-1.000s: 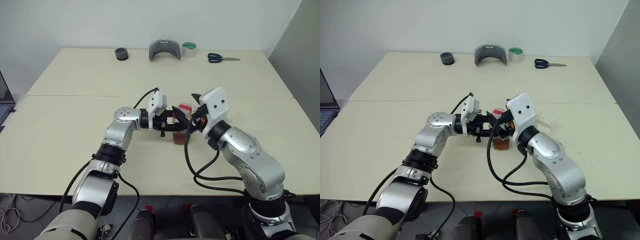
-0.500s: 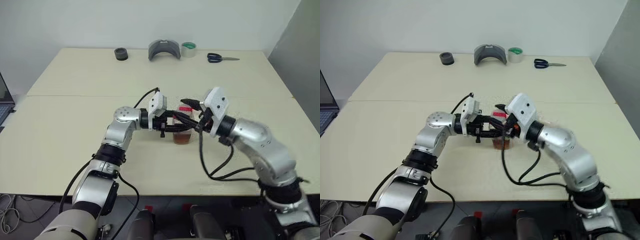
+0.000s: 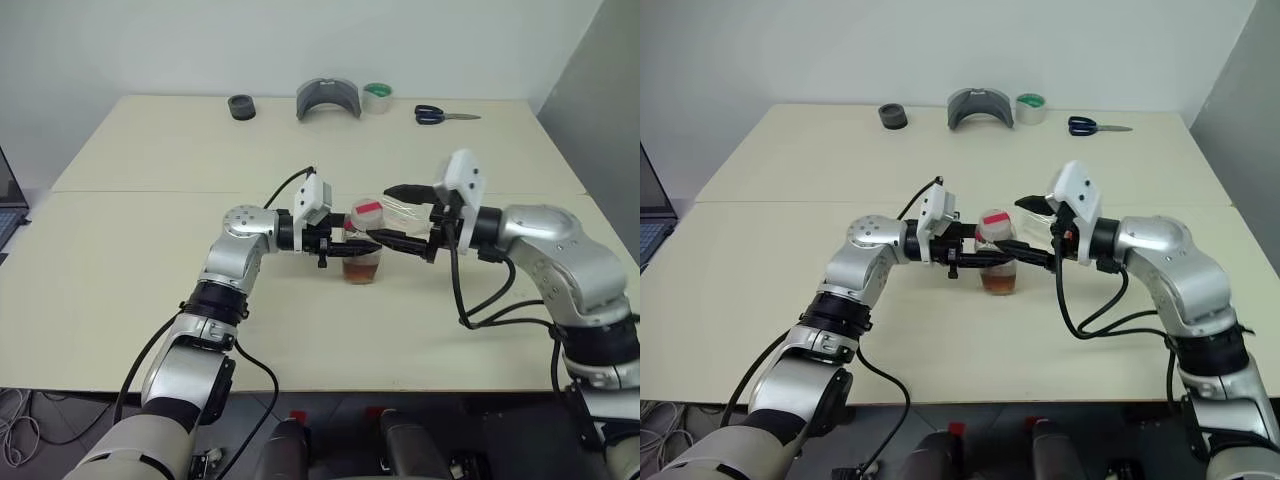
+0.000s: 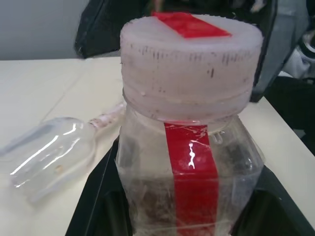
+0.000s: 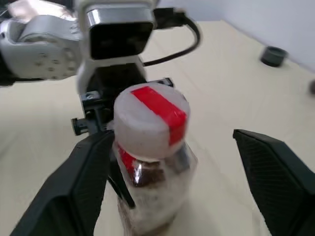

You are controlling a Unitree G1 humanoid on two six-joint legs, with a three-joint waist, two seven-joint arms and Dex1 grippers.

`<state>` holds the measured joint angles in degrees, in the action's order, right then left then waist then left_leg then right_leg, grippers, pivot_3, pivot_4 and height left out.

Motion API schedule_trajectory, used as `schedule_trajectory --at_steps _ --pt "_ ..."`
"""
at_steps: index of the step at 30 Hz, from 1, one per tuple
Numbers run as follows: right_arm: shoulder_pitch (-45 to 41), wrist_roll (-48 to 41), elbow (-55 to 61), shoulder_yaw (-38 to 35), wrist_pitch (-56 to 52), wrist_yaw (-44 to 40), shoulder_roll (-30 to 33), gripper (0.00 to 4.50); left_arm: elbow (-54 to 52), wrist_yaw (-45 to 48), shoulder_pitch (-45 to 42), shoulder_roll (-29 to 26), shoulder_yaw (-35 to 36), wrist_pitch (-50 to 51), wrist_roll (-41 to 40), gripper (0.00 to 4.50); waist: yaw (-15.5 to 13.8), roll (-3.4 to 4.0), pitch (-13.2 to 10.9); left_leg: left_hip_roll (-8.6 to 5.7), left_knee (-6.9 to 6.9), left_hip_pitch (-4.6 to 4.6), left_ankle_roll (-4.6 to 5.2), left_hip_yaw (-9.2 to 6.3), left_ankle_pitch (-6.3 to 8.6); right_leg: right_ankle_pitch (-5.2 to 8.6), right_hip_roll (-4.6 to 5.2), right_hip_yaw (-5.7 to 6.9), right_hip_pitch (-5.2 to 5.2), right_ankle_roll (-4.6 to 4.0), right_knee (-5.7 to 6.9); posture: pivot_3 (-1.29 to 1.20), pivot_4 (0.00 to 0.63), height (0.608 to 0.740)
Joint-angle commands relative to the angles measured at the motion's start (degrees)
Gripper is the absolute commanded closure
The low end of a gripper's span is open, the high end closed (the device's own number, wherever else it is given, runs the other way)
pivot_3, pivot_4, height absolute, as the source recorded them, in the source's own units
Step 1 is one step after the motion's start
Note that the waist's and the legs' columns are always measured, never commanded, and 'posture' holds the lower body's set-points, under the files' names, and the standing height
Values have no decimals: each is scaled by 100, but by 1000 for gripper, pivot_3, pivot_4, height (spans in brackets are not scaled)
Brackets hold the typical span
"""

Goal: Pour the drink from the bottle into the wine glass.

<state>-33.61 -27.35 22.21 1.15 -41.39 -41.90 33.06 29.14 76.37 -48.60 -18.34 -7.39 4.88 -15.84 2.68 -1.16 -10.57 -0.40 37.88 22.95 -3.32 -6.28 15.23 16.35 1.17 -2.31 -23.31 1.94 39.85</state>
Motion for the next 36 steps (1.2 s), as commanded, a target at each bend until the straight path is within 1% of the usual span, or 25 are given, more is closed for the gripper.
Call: schedule_trajectory --at_steps 1,3,5,7,9,13,23,25,27,29,30,31,36 --pt "310 -221 1309 -408 -621 1124 -364 620 -73 -22 -100 39 76 -115 -65 2686 -6 0 0 -1 2 0 0 4 0 0 1 -4 -1 0 0 0 150 740" --pt "526 -242 1894 -233 -975 1812 -862 620 -5 -44 -133 48 95 -138 -46 2686 5 0 0 -2 1 -3 0 4 0 0 2 -5 0 0 2 0 150 740" --pt "648 92 2211 162 -1084 2431 -1280 620 54 -39 -167 44 102 -164 -37 2686 27 1 0 -3 2 -6 0 5 0 0 -6 -4 0 0 5 0 150 740" --pt "674 547 2225 566 -1062 2999 -1611 620 113 -37 -205 47 108 -192 -26 2686 45 1 0 -2 0 -7 0 5 0 0 -9 -4 -1 0 6 0 150 740" --pt "654 959 2086 920 -952 3374 -1814 620 162 -38 -235 58 109 -217 -16 2686 48 1 1 -4 0 -9 0 8 0 0 -9 -6 -1 1 6 0 150 740" --pt "584 1512 1830 1273 -822 3737 -2028 620 237 -20 -275 87 88 -277 -1 2686 45 1 1 -6 1 -7 -1 6 -1 0 -8 -4 -1 0 4 0 150 740" --pt "538 1923 1616 1304 -594 3850 -2437 620 225 -50 -230 115 84 -314 4 2686 53 1 1 -5 0 -8 0 6 0 0 -9 -4 -1 0 5 0 150 740" --pt "555 1943 1611 1308 -612 3839 -2492 999 207 -53 -215 110 83 -308 4 2686 53 1 1 -5 0 -8 0 6 0 0 -9 -4 -1 0 5 0 150 740" --pt "579 1960 1601 1333 -633 3807 -2523 1537 191 -56 -203 105 79 -303 3 2686 53 1 1 -5 0 -8 0 6 0 0 -9 -4 -1 0 5 0 150 740" --pt "595 1973 1591 1356 -669 3769 -2525 2171 182 -60 -196 103 78 -303 3 2686 54 1 1 -5 0 -8 0 6 0 0 -9 -4 -1 0 5 0 150 740" --pt "603 1977 1589 1361 -693 3756 -2526 2569 175 -63 -191 103 78 -303 3 2686 54 1 1 -5 0 -7 0 6 0 0 -9 -4 -1 0 5 0 150 740" --pt "610 1976 1580 1362 -722 3737 -2525 2677 177 -64 -188 103 77 -311 6 2686 54 1 1 -6 0 -7 0 6 0 0 -9 -4 -1 0 5 0 150 740" --pt "627 1946 1514 1377 -855 3619 -2507 2673 181 -65 -182 111 83 -335 15 2686 55 1 1 -5 0 -8 0 6 0 0 -10 -4 -1 0 5 0 150 740"
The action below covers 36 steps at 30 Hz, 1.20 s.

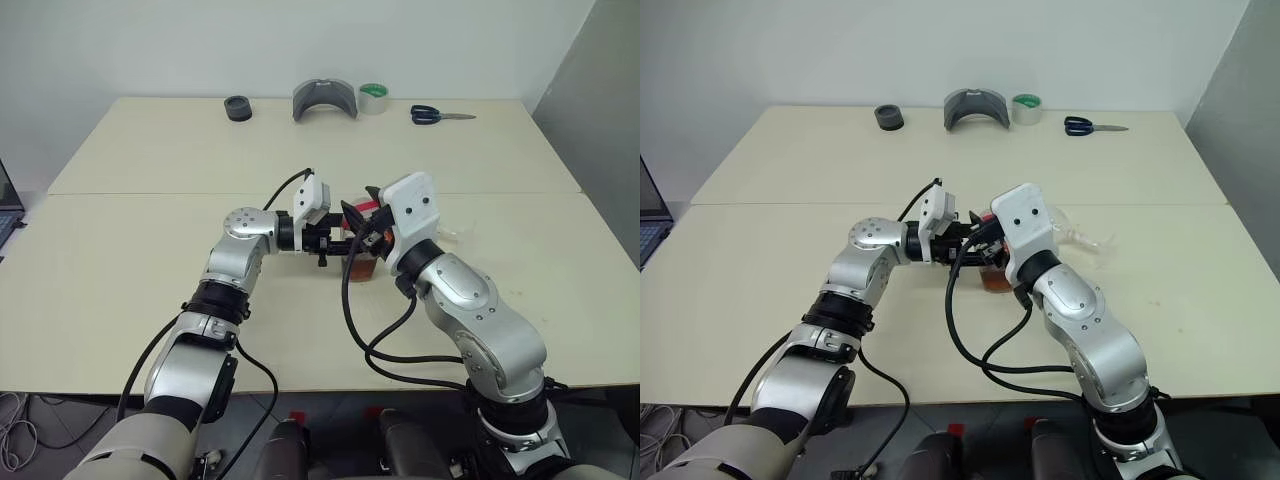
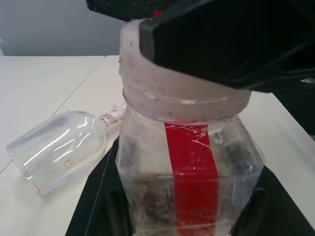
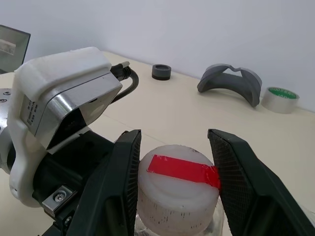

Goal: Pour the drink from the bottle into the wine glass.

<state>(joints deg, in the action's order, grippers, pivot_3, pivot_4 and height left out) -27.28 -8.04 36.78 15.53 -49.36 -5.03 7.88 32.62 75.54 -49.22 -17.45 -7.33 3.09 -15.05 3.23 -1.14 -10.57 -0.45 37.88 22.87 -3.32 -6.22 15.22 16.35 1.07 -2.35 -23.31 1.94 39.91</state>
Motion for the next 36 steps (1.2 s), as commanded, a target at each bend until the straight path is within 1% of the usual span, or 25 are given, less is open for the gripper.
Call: schedule_trajectory --at_steps 1,2,6,7,10,11,14,16,18,19,21,24,26,27,29,32,36 --pt "-2 4 40 -58 -70 -100 23 2673 -169 20 -119 23 79 -158 -63 2686 0 0 0 0 0 0 0 0 0 0 0 0 0 0 0 0 150 740" --pt "0 -5 25 -54 -72 -137 42 2673 -171 23 -117 24 80 -158 -63 2686 0 0 0 0 0 0 0 0 0 0 0 0 0 0 0 0 150 740" --pt "-106 -462 -312 -164 179 -1248 658 2673 -184 79 -145 19 72 -161 -67 2686 0 0 0 -2 1 0 0 1 0 0 1 0 1 0 -1 0 150 740" --pt "-155 -566 -464 -215 362 -1611 887 2673 -181 90 -156 19 73 -158 -68 2687 0 0 0 -2 1 0 1 1 0 0 1 1 1 0 -2 0 150 740" --pt "-563 -1105 -1323 -468 1125 -3389 1773 2673 -238 173 -159 -3 66 -148 -84 2689 0 0 -1 -3 0 0 1 2 1 0 0 1 2 0 -3 0 150 740" --pt "-674 -1199 -1533 -503 1299 -3727 1938 2673 -251 184 -157 -6 65 -146 -89 2690 3 1 -1 -3 1 -1 1 3 1 0 0 3 5 0 -4 0 150 740" --pt "-1098 -1568 -2034 -621 1376 -4560 2307 2673 -282 201 -147 -11 63 -166 -99 2696 9 4 -3 2 -1 -3 2 2 1 0 -5 4 5 0 -4 0 150 740" --pt "-1232 -1762 -2130 -680 1186 -4762 2435 2673 -314 197 -123 -4 66 -180 -103 2703 8 4 -3 2 -1 -2 2 1 1 0 -4 3 4 0 -3 0 150 740" --pt "-1210 -1833 -2082 -709 1115 -4756 2477 2673 -347 195 -91 3 73 -185 -96 2703 5 4 -3 1 0 -1 2 0 1 0 -2 3 4 0 -3 0 150 740" --pt "-1157 -1776 -2038 -789 1191 -4582 2421 2673 -371 190 -70 5 78 -181 -96 2703 5 4 -3 1 0 -1 2 0 1 0 -1 3 4 0 -3 0 150 740" --pt "-1075 -1701 -1983 -984 1322 -4217 2267 1934 -422 178 -31 2 78 -171 -102 2703 4 4 -3 1 0 -1 1 1 1 0 -1 2 4 0 -3 0 150 740" --pt "-968 -1740 -1791 -1212 1281 -3843 2154 969 -465 156 4 -4 78 -161 -110 2704 3 4 -3 1 2 -1 1 1 0 0 1 1 4 0 -1 0 150 740" --pt "-806 -1887 -1328 -1429 996 -3441 2064 242 -479 136 24 -12 81 -163 -109 2704 -7 4 -3 0 1 0 1 1 0 0 2 0 3 0 -1 0 150 740" --pt "-729 -1936 -1127 -1502 868 -3253 2006 0 -487 128 32 -16 82 -160 -112 2706 -8 4 -3 2 1 1 1 -2 0 0 3 2 3 0 -1 0 150 740" --pt "-515 -2058 -658 -1551 615 -2955 1906 0 -513 120 47 -21 79 -150 -115 2707 -12 4 -3 1 0 2 0 -3 0 0 4 2 2 0 -2 0 150 740" --pt "-216 -2045 -68 -1370 388 -2509 1700 0 -514 124 46 -20 73 -143 -113 2707 -12 4 -3 1 0 2 1 -2 0 0 5 1 2 0 -2 0 150 740" --pt "-103 -1704 117 -1055 444 -2010 1468 0 -454 144 2 2 67 -157 -111 2707 -2 4 -3 0 1 0 1 1 0 0 2 0 2 0 0 0 150 740"
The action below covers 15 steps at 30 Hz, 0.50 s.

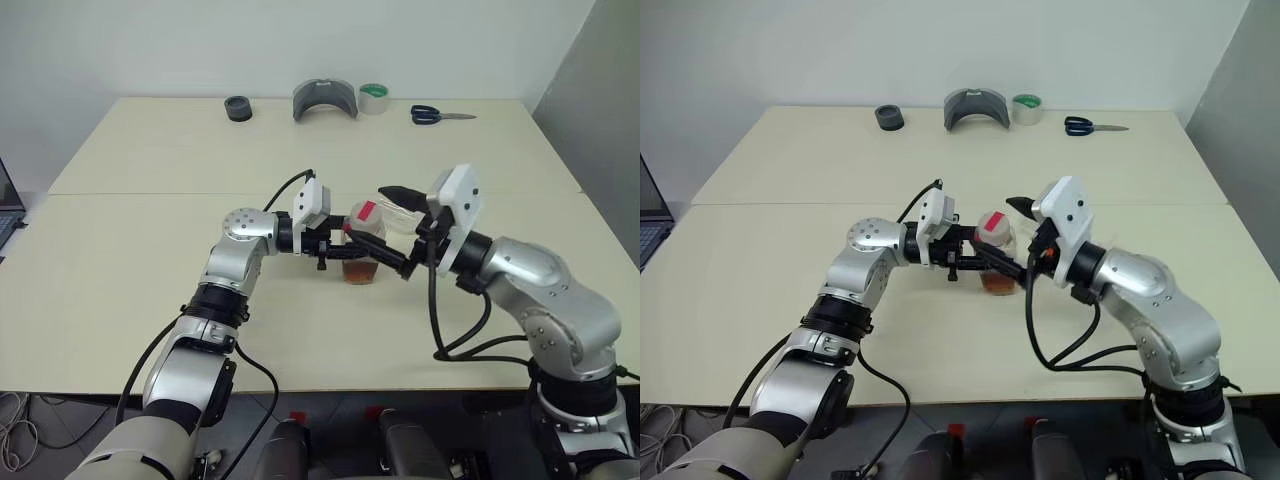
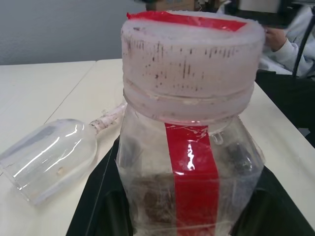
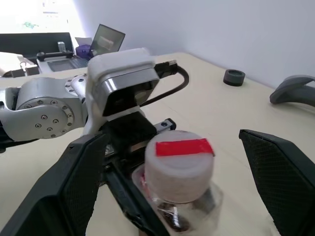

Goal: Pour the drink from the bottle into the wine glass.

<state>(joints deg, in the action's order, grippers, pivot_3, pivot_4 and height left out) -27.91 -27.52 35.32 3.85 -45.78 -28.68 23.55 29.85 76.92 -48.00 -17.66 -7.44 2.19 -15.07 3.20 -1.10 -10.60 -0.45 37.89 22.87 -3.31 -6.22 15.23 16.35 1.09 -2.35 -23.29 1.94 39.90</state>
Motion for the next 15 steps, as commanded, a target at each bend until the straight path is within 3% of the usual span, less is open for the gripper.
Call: schedule_trajectory --at_steps 1,15 --pt "-51 341 242 156 150 443 -126 0 -163 10 -136 31 78 -64 -111 2707 0 0 0 0 0 0 0 0 0 0 -1 0 0 0 0 0 150 740" --pt "62 931 -120 123 521 639 104 0 -175 68 -144 29 74 -35 -131 2711 -2 0 0 -1 0 1 0 0 0 0 -1 1 0 0 -1 0 150 740"
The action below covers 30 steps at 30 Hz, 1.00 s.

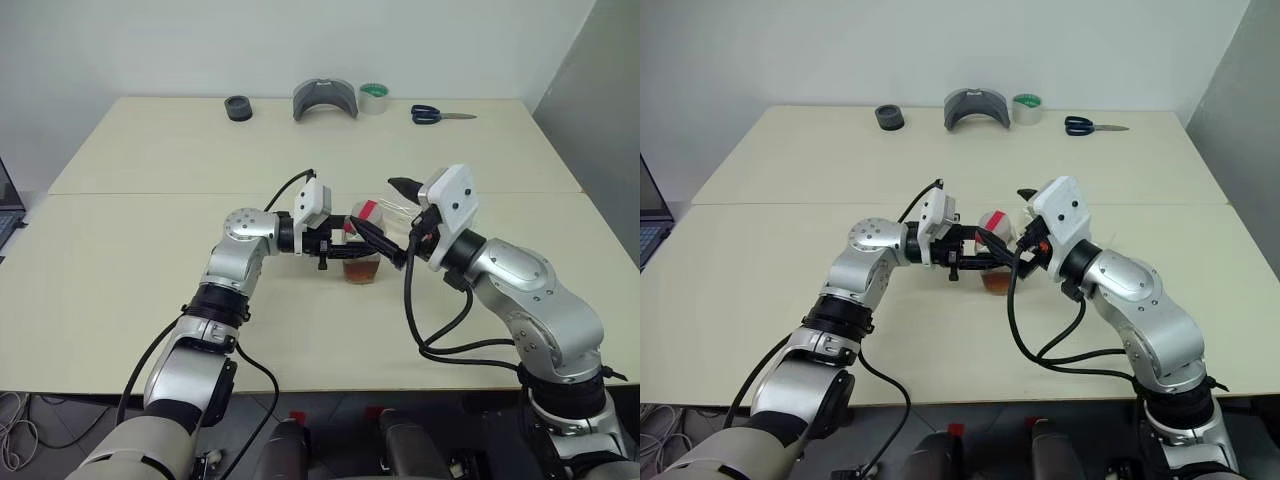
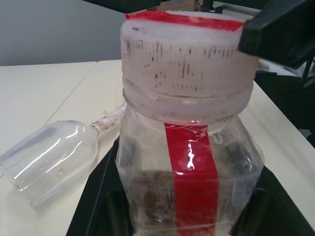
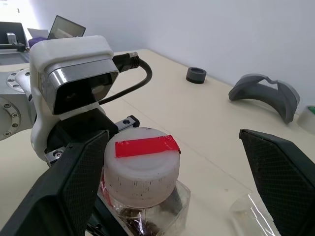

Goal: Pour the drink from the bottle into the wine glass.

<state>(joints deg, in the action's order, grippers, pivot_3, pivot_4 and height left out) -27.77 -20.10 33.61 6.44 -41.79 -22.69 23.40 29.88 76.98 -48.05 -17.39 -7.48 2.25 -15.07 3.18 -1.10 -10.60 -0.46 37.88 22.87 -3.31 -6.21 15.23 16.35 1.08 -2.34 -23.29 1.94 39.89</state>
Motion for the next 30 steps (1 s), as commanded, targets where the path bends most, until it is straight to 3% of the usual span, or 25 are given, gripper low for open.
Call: schedule_trajectory --at_steps 1,12,19,30 --pt "66 175 60 -159 117 40 140 0 -182 61 -137 1 78 -38 -130 2711 0 0 0 0 0 0 0 0 0 0 0 0 0 0 0 0 150 740" --pt "247 -129 324 -479 -98 -133 443 0 -191 53 -133 -6 70 -2 -137 2711 0 0 0 0 0 0 0 0 0 0 0 0 0 0 0 0 150 740" --pt "110 -1049 681 -611 -602 -321 278 0 -103 105 -228 -3 109 77 -186 2712 0 0 0 1 0 0 0 0 0 0 -1 -1 0 0 0 0 150 740" --pt "-301 -381 82 -60 -199 -102 137 0 -152 183 -238 -2 95 110 -170 2712 1 0 0 0 0 0 0 0 0 0 -1 0 0 0 0 0 150 740"
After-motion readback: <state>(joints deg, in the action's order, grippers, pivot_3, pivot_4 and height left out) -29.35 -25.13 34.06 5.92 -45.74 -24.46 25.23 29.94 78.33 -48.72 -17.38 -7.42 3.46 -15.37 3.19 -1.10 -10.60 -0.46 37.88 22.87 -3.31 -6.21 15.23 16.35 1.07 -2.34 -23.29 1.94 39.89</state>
